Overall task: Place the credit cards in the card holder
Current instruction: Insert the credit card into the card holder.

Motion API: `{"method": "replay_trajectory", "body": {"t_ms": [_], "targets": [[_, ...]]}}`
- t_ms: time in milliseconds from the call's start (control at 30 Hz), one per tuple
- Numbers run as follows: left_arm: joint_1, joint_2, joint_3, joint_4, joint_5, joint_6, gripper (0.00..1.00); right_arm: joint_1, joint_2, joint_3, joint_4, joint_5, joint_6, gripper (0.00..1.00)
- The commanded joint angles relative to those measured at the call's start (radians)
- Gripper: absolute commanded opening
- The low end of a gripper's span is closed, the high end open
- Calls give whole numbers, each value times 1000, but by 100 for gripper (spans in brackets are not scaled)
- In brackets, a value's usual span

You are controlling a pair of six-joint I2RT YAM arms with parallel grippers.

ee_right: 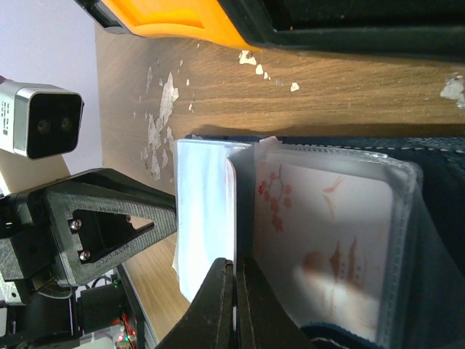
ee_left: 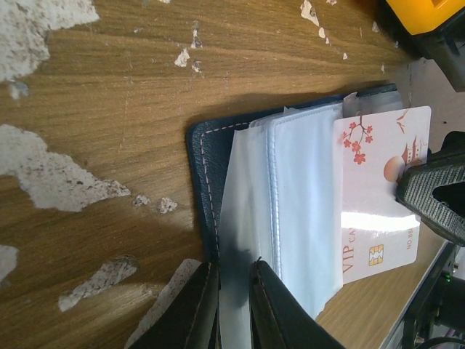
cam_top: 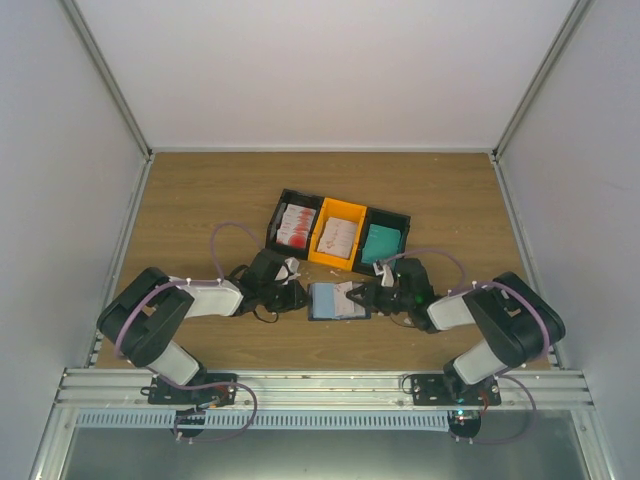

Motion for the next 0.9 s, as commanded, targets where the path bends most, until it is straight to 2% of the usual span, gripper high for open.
{"method": "replay_trajectory", "body": {"t_ms": [0, 367, 700, 867], "targets": [[-8, 31, -22, -3, -8, -5, 15, -5, 23, -16, 51, -5, 23, 1], [-8, 34, -32, 10, -1, -10, 15, 28, 122, -36, 186, -1, 77, 1], [-8, 31, -37, 13, -2, -11, 15, 51, 171, -27, 214, -24, 113, 5], [-8, 34, -37, 12, -3, -11, 15, 54, 155, -17, 125, 4, 112, 19]]}}
